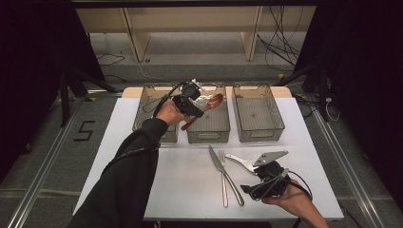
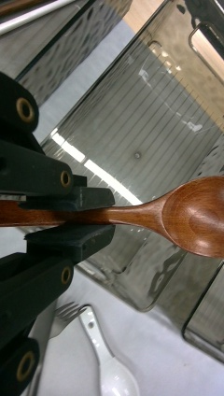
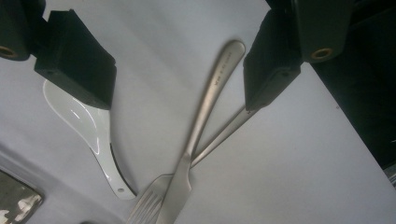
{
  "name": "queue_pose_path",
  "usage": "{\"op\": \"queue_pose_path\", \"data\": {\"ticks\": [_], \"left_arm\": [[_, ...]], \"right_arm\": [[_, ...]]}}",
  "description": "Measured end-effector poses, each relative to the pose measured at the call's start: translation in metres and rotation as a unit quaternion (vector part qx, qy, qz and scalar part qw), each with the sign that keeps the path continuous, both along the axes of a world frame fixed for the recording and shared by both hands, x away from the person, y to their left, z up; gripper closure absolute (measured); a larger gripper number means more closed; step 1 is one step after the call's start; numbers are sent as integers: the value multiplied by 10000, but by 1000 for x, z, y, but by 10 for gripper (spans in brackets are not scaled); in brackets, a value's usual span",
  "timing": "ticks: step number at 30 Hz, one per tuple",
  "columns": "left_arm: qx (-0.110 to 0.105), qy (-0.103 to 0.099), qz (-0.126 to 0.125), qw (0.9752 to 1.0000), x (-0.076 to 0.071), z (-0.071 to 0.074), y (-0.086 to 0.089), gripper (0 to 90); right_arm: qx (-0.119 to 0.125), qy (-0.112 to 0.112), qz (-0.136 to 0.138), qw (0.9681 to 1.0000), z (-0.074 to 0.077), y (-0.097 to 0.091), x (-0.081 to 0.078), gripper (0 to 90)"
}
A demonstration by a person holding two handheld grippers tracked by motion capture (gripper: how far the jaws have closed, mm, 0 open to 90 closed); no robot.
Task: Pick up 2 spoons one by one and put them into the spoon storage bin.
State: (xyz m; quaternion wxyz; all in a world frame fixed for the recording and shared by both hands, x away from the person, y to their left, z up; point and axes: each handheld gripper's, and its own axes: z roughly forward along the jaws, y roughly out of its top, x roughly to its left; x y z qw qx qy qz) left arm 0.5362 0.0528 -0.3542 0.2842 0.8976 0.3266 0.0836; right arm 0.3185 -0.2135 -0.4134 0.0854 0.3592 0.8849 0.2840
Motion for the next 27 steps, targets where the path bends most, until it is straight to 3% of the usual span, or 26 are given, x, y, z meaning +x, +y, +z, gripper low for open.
{"op": "queue_pose_path", "data": {"ticks": [9, 11, 15, 27], "left_arm": [[52, -22, 99, 9999, 13, -6, -9, 807], [-73, 3, 207, 9998, 15, -6, -8, 808], [-111, 1, 261, 9996, 19, -7, -8, 808], [-107, 61, 350, 9993, 25, -21, -12, 806]], "right_arm": [[11, -9, 8, 10000, 0, 0, 0, 265], [9, 1, 4, 10000, 0, 0, 0, 265], [1, -1, 20, 10000, 0, 0, 0, 265], [21, -6, -4, 10000, 0, 0, 0, 265]]}}
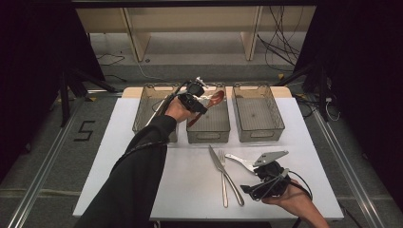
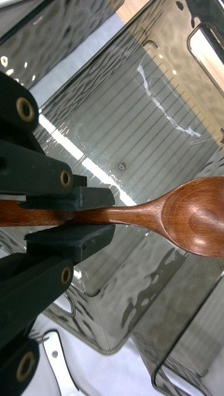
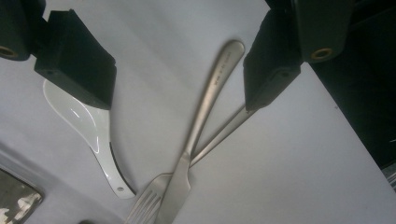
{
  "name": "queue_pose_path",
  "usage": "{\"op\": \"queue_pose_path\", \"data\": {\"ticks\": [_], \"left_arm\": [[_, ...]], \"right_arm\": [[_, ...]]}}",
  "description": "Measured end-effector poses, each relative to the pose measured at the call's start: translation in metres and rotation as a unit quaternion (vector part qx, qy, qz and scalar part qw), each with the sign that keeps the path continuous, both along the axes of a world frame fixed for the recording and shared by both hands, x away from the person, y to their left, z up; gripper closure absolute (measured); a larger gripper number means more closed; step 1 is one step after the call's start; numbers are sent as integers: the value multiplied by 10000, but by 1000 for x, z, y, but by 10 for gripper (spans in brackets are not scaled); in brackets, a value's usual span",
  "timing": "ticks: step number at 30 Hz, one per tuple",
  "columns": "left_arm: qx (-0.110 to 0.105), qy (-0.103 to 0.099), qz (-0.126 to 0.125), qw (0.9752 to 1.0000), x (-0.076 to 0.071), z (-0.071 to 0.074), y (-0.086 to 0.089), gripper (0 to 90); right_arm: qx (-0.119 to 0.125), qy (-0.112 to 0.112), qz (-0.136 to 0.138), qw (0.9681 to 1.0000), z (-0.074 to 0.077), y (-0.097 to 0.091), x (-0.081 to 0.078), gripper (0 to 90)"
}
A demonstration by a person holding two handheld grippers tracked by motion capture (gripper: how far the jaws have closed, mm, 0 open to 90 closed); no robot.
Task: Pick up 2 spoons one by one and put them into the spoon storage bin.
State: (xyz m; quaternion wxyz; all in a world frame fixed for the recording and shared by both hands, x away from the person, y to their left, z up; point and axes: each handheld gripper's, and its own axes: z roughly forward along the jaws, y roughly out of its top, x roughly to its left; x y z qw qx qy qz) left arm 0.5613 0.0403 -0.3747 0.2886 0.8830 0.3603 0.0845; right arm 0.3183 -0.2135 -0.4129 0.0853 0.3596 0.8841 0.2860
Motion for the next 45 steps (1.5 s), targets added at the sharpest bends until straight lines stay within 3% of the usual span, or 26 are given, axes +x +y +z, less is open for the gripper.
{"op": "queue_pose_path", "data": {"ticks": [4, 7, 10, 14, 17, 24, 28, 32, 40, 45], "left_arm": [[-169, -59, 180, 9997, 1, -4, -2, 764], [-49, -72, 159, 9998, -1, -4, -3, 614], [17, -38, 158, 9999, -4, -2, -2, 526], [-48, -3, 81, 10000, -13, 5, 3, 441], [-37, 23, -131, 9999, -25, 11, 9, 397], [-143, -25, -399, 9991, -56, 21, 29, 313], [-204, -33, -476, 9987, -76, 19, 45, 277], [-339, 74, -412, 9986, -90, 12, 60, 260], [-519, 4, -324, 9981, -115, -2, 80, 229], [-468, -49, -276, 9985, -130, -8, 90, 213]], "right_arm": [[-13, 0, 33, 10000, 0, 0, 0, 265], [-11, -1, 28, 10000, 0, 0, 0, 265], [-7, -9, 19, 10000, 0, 0, 0, 265], [-5, 5, 2, 10000, 0, 0, 0, 265], [-4, 8, -30, 10000, 0, 0, 0, 265], [-27, -4, -78, 10000, -1, -2, 4, 265], [-18, -38, -111, 9999, 0, -3, 7, 265], [-62, -49, -120, 9999, 0, -2, 10, 265], [-81, -90, -118, 9999, 2, 0, 17, 265], [-99, -135, -110, 9998, 4, 2, 26, 265]]}}
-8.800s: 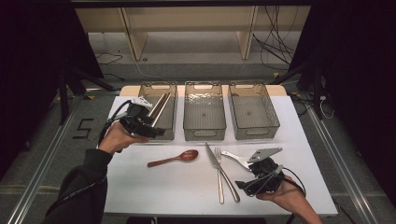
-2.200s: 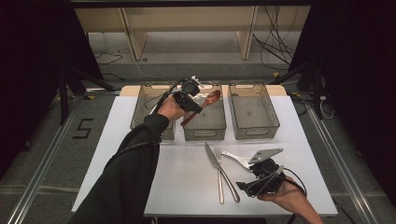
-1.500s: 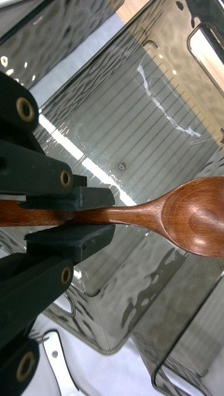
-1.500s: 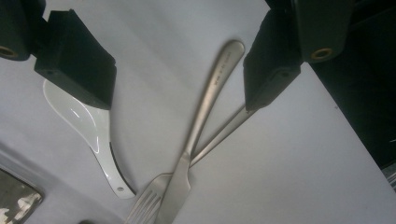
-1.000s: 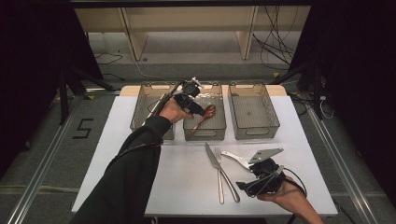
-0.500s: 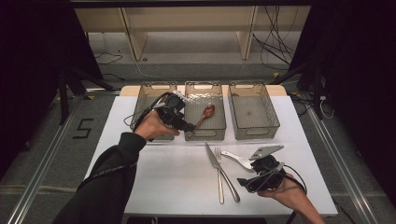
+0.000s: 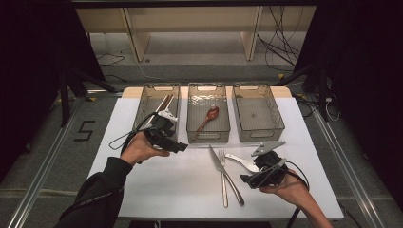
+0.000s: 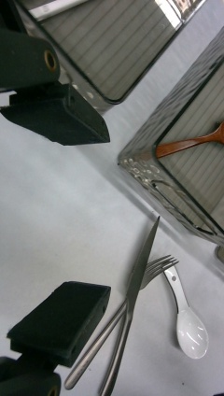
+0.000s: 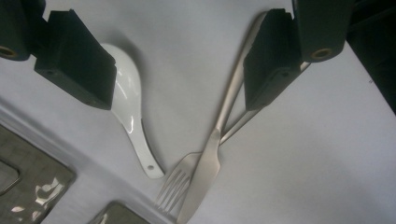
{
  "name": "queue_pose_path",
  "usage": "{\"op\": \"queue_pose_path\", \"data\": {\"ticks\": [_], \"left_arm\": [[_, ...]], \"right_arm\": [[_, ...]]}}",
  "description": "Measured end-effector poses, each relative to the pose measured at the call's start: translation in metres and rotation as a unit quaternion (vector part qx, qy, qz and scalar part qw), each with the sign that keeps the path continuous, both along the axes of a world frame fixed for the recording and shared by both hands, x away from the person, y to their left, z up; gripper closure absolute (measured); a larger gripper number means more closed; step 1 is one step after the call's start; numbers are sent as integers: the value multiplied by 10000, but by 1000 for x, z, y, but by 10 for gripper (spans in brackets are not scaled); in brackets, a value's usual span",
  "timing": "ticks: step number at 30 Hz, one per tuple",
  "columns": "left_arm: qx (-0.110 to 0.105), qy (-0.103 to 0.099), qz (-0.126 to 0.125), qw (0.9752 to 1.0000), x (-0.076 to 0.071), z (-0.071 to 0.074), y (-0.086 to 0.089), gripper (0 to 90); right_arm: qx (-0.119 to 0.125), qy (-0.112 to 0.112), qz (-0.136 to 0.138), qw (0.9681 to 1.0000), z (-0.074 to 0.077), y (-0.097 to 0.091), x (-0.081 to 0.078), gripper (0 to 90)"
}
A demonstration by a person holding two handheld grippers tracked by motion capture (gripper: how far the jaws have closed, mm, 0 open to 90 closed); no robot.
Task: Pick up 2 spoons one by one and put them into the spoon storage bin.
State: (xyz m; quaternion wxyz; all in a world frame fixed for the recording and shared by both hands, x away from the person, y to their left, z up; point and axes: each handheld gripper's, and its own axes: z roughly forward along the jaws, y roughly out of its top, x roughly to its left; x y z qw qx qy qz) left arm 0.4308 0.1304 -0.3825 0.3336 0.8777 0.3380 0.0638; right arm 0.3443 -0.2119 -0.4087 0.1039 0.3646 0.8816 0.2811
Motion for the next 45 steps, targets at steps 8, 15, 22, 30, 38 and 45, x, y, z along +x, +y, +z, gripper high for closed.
{"op": "queue_pose_path", "data": {"ticks": [8, 15, 22, 30, 38, 45], "left_arm": [[-177, -83, 86, 9998, -23, -6, 15, 201], [-186, -207, 187, 9994, -40, -9, 26, 191], [-155, -265, 211, 9993, -55, -15, 34, 187], [-272, -315, 257, 9988, -65, -14, 42, 173], [-254, -262, 348, 9987, -77, -23, 49, 168], [-272, -290, 420, 9983, -83, -27, 55, 168]], "right_arm": [[-113, 19, -72, 9999, -1, 3, 19, 265], [-179, 59, -183, 9997, -3, 1, 38, 265], [-337, 120, -148, 9993, -5, 4, 56, 273], [-535, 289, 3, 9981, -13, 14, 68, 290], [-713, 492, 93, 9962, -24, 21, 82, 334], [-845, 635, 230, 9941, -32, 28, 89, 387]]}}
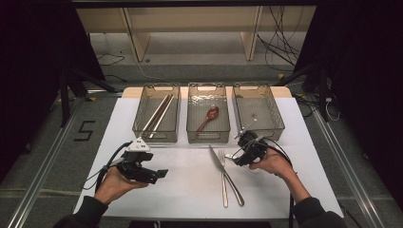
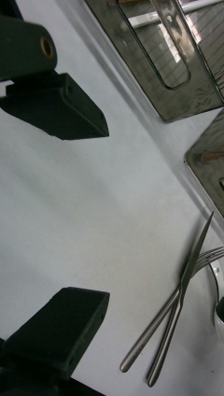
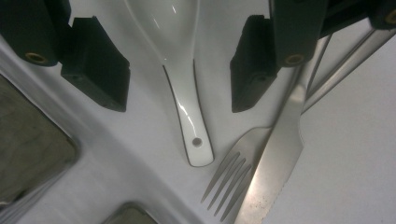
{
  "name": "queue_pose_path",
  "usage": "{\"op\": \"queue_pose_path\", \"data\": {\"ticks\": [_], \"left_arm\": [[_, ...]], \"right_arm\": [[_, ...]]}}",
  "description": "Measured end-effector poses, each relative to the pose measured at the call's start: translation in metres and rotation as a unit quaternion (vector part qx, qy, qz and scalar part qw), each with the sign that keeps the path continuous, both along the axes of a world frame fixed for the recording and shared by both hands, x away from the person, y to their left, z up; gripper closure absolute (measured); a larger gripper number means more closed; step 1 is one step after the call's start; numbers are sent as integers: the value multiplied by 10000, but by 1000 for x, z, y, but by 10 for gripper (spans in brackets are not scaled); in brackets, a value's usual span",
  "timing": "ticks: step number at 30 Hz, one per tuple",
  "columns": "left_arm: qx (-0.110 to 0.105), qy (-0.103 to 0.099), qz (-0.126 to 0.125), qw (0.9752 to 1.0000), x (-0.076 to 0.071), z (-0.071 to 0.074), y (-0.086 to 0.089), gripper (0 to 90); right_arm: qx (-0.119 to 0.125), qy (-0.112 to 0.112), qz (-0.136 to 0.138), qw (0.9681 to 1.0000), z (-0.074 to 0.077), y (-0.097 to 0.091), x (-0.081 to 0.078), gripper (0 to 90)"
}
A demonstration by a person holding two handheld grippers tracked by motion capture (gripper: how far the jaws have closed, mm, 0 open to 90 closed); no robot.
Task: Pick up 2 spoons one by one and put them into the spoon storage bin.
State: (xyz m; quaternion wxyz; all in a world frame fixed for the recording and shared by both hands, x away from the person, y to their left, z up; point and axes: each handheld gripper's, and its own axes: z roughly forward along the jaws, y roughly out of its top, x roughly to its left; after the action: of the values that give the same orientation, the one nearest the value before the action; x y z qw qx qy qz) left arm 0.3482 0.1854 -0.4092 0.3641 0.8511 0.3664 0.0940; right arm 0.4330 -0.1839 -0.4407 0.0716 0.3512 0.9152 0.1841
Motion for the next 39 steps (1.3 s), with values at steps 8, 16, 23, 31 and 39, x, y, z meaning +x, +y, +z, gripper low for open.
{"op": "queue_pose_path", "data": {"ticks": [8, 16, 23, 31, 39], "left_arm": [[-3, -89, -52, 9999, -8, -1, 0, 165], [7, -53, -45, 10000, -8, -3, 2, 162], [41, -55, -78, 9999, -9, -4, 1, 162], [122, -33, -147, 9998, -9, -5, -2, 163], [197, -54, -151, 9997, -10, -6, -3, 164]], "right_arm": [[-84, 133, 72, 9998, -7, 5, 5, 456], [-126, 183, 106, 9997, -10, 5, 8, 526], [-260, 248, 171, 9992, -14, 8, 11, 591], [-425, 274, 251, 9984, -17, 10, 9, 641], [-506, 249, 283, 9980, -16, 10, 6, 740]]}}
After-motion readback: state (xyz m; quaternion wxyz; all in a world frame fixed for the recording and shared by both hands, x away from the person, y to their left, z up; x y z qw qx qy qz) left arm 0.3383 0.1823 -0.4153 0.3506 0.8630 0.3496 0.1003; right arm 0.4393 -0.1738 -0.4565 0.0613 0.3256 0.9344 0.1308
